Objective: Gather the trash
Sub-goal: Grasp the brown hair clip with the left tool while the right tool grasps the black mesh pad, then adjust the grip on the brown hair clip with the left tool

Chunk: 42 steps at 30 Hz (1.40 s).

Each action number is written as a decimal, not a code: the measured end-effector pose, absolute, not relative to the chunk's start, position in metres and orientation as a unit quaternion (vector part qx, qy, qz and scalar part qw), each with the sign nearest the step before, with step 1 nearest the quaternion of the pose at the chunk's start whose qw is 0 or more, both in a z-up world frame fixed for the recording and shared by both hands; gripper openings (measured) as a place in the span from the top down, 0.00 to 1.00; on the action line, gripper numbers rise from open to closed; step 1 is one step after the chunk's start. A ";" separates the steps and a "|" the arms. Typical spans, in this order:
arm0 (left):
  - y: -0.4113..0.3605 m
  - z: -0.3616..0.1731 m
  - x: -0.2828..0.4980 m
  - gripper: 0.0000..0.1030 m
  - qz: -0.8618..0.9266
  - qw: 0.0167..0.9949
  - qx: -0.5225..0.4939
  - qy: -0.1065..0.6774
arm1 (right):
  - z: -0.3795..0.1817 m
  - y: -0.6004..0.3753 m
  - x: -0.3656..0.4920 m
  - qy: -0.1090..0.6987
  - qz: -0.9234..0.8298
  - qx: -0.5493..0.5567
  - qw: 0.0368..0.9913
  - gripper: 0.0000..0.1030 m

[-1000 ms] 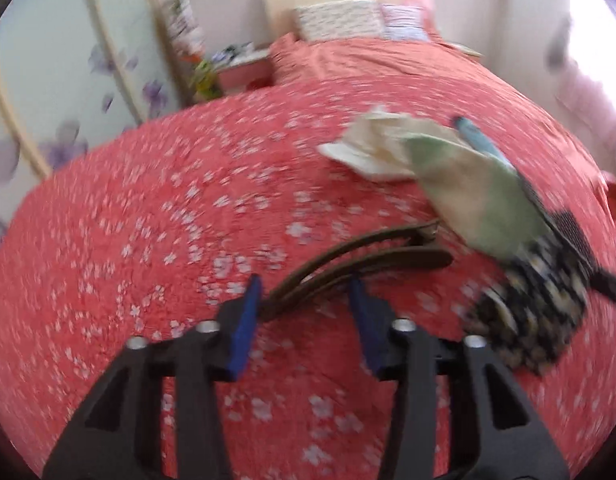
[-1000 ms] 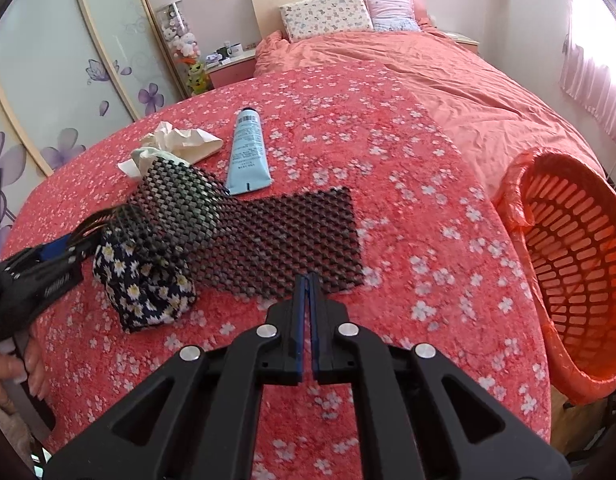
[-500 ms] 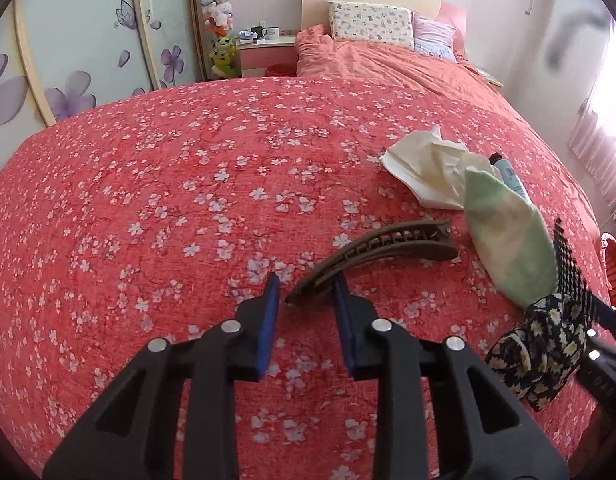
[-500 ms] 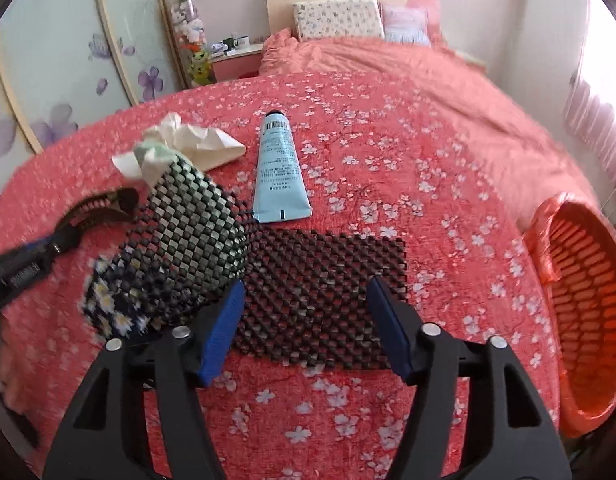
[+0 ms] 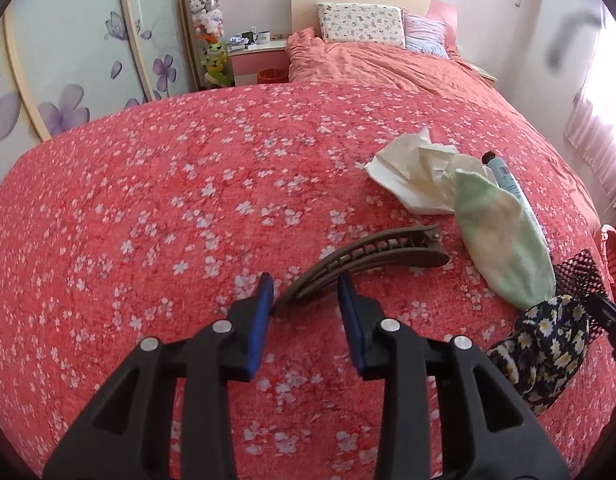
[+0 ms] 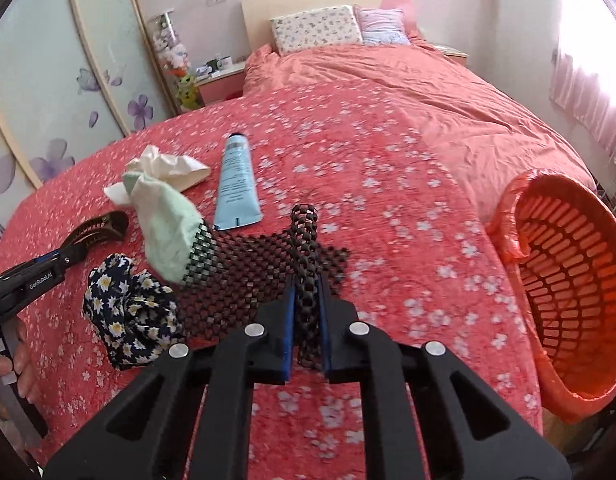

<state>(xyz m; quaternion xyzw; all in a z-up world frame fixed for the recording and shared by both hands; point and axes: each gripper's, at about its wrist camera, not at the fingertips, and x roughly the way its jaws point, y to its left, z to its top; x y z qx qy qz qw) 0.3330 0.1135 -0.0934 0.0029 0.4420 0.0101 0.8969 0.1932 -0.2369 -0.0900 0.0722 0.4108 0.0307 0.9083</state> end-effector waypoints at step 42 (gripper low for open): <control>0.082 -0.097 0.289 0.88 -0.012 0.894 0.009 0.449 | -0.088 -0.254 0.188 0.401 0.007 0.067 0.914 0.93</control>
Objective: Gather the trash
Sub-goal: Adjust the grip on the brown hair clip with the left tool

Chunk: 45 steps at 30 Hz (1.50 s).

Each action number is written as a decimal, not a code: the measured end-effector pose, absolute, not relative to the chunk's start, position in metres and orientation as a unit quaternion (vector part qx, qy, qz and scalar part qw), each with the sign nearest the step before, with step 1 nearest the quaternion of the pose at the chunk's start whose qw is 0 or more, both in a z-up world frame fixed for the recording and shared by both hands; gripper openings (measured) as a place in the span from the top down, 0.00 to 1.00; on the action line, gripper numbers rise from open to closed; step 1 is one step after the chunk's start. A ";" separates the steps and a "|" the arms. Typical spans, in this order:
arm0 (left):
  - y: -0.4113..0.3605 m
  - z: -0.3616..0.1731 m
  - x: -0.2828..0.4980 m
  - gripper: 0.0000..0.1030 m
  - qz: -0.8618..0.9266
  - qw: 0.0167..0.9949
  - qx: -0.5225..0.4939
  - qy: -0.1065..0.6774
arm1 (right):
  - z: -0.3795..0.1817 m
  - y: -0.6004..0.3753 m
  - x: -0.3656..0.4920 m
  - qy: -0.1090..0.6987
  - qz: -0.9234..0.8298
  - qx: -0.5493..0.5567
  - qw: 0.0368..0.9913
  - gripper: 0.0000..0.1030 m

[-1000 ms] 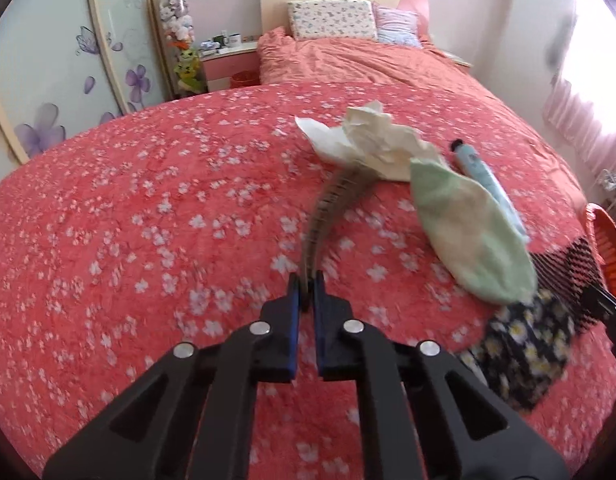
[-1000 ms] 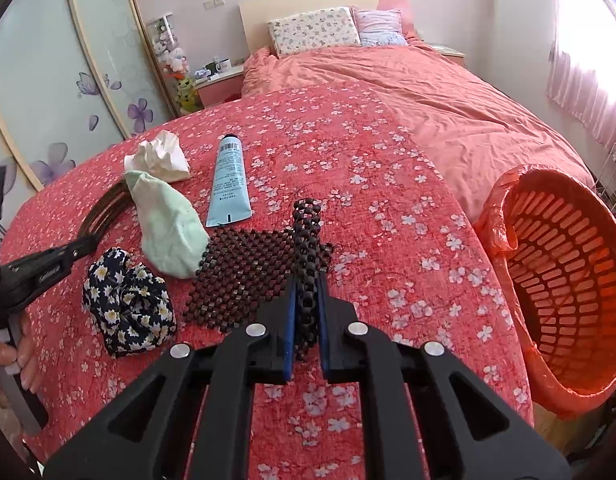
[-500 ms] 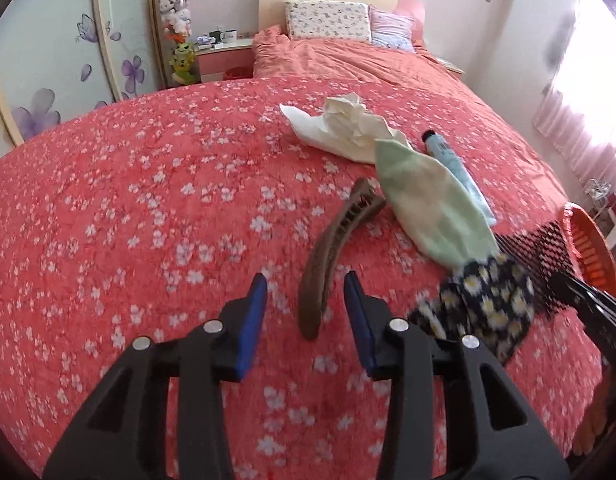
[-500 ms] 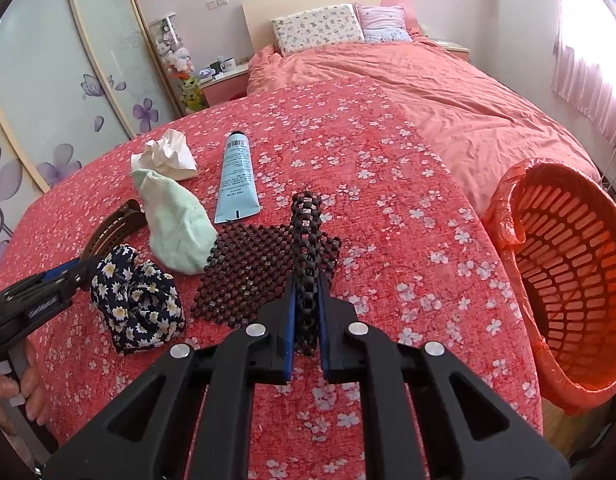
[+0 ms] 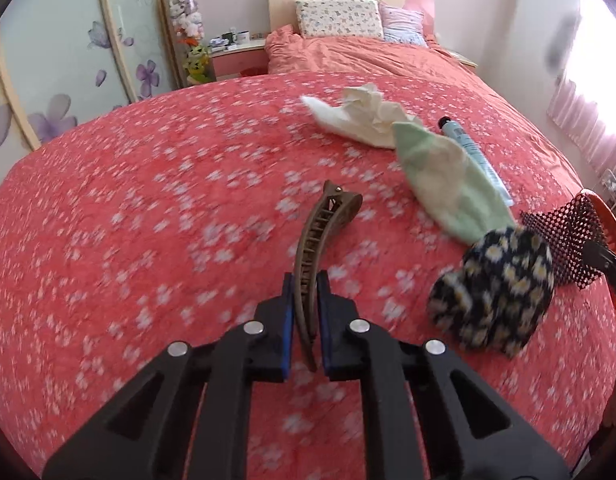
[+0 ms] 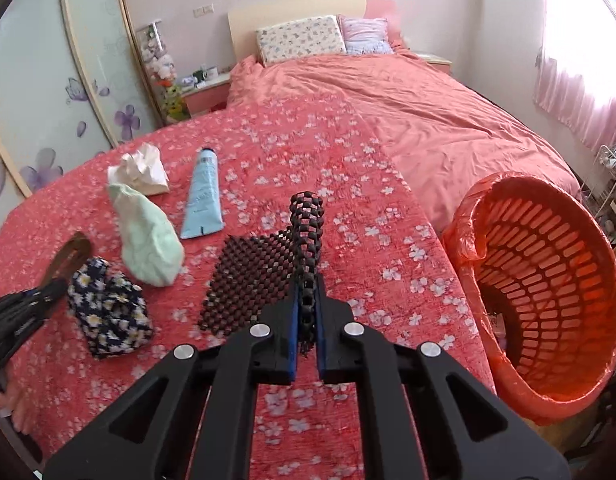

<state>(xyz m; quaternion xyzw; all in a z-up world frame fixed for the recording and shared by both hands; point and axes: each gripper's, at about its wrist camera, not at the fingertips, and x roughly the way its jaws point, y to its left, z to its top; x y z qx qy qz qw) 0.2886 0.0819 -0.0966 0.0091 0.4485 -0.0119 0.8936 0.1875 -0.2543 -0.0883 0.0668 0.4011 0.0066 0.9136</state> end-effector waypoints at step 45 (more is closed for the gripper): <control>0.091 -0.101 0.274 0.70 -0.006 0.903 -0.018 0.430 | -0.102 -0.251 0.193 0.414 0.031 0.068 0.907 0.93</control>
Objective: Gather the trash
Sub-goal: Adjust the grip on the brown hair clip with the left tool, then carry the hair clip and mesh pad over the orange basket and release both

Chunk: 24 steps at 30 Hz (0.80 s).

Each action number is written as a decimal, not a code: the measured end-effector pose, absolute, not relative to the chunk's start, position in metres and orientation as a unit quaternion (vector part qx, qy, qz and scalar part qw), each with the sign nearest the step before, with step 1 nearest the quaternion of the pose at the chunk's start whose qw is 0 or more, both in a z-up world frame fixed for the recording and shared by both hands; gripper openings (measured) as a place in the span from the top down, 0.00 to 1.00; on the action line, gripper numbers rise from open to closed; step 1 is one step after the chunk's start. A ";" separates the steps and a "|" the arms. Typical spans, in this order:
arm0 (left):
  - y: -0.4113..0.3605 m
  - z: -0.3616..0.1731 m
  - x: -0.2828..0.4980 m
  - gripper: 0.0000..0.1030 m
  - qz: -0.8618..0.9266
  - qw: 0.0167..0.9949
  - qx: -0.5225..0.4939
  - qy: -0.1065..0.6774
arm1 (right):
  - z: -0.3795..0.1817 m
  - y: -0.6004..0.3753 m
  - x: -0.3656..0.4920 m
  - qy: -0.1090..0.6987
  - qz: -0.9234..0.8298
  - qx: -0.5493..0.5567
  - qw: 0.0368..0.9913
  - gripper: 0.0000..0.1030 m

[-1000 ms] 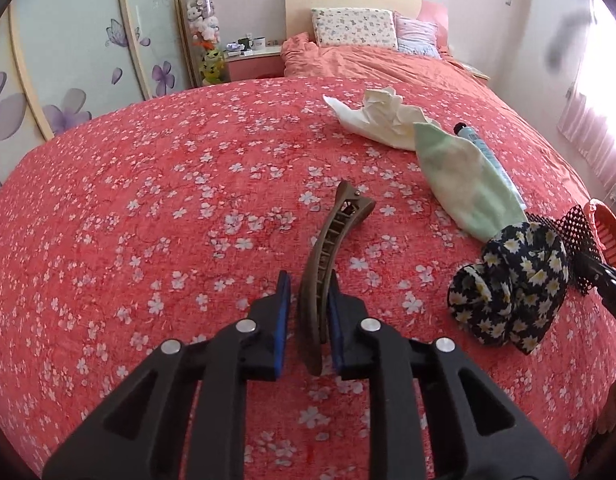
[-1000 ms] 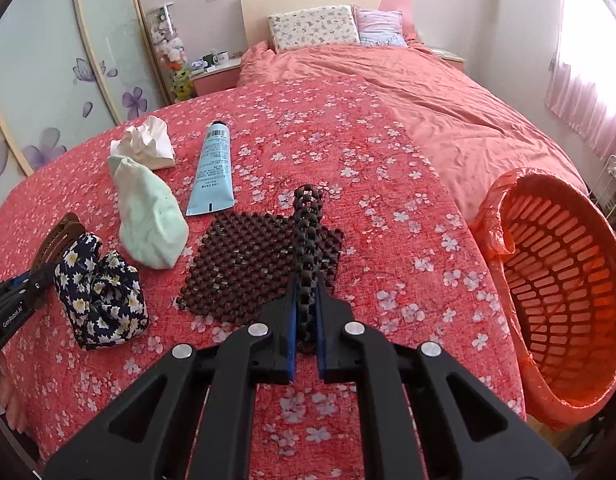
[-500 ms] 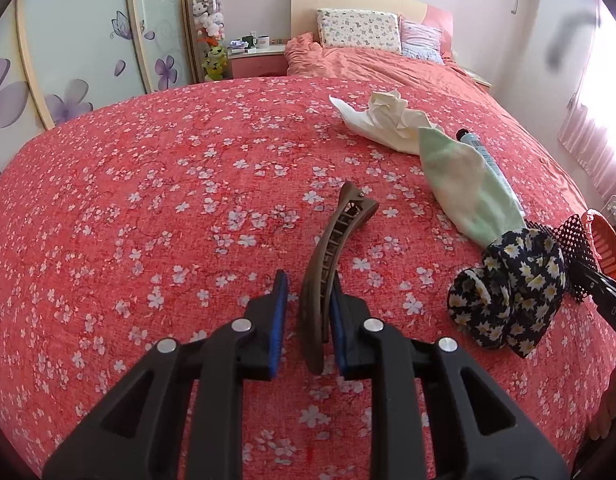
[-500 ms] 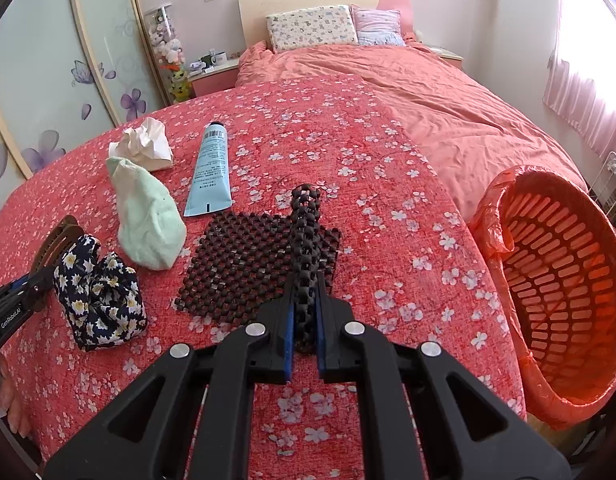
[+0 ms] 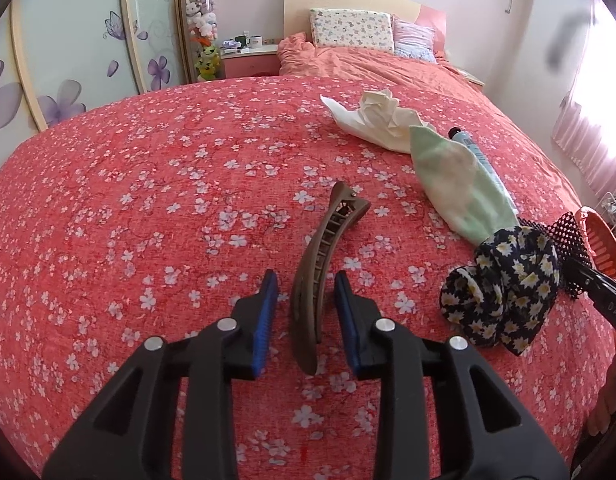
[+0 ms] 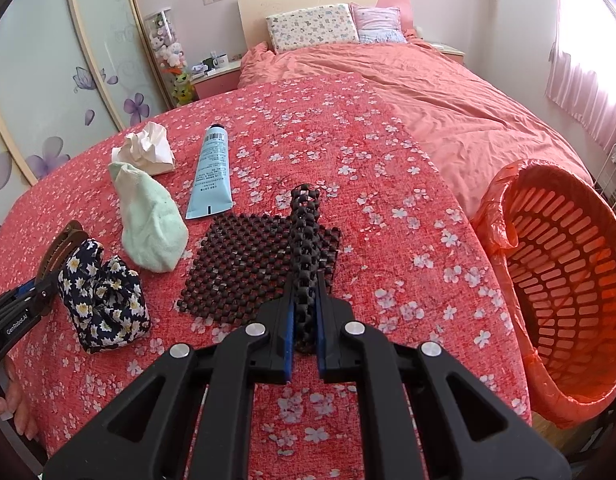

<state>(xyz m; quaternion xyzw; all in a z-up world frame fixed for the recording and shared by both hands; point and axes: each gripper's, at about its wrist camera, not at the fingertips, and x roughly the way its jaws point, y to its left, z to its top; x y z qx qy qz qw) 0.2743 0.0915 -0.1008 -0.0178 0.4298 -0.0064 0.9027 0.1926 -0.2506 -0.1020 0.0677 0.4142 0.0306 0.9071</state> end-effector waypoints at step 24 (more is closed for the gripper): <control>0.093 -0.100 0.281 0.69 -0.014 0.900 -0.001 0.436 | -0.104 -0.265 0.194 0.412 0.060 0.114 0.902 0.93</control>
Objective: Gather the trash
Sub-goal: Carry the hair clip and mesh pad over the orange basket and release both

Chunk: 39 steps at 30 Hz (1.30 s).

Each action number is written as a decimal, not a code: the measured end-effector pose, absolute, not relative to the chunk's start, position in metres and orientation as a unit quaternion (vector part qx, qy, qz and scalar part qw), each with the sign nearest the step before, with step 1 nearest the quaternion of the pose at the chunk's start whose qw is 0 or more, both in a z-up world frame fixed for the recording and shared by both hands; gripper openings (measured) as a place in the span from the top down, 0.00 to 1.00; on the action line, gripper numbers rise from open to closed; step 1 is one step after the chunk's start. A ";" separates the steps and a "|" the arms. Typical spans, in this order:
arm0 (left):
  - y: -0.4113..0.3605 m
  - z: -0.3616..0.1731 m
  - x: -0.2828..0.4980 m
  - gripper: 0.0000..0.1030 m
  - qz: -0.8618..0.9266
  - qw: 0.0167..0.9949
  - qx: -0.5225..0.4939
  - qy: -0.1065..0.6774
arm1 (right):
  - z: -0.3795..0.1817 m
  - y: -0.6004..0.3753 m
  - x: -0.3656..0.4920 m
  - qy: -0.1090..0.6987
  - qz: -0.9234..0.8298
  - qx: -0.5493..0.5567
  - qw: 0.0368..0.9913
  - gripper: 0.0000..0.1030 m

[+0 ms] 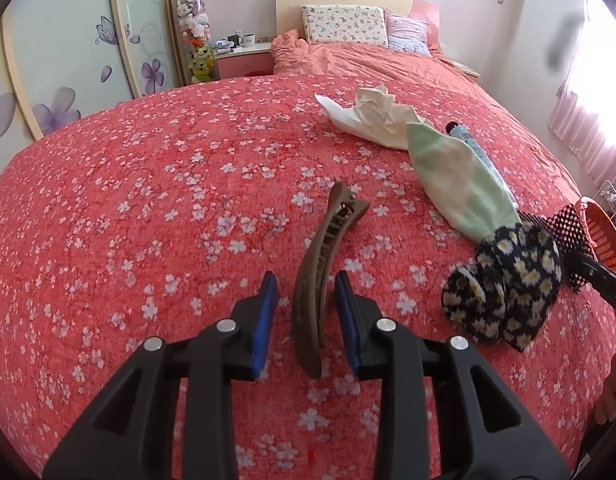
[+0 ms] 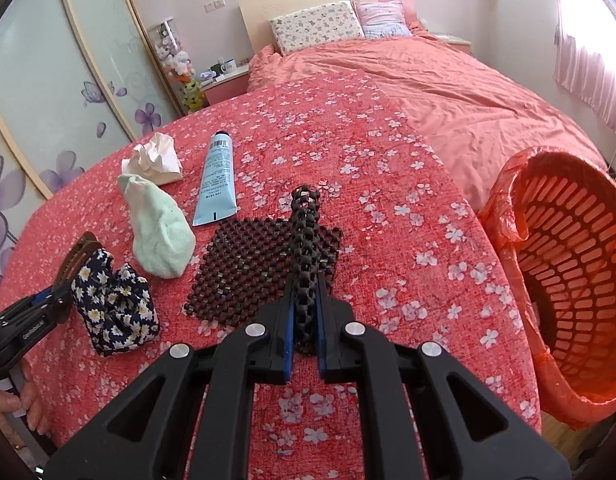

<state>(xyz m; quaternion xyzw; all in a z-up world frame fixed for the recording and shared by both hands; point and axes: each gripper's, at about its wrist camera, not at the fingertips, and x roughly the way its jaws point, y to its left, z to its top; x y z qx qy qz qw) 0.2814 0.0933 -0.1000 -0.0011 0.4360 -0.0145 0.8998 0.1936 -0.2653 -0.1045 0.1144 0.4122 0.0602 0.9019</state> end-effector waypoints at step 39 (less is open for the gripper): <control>-0.164 0.012 0.212 0.88 -0.269 0.888 0.014 0.373 | -0.009 -0.434 0.090 0.257 -0.035 0.188 0.947 0.95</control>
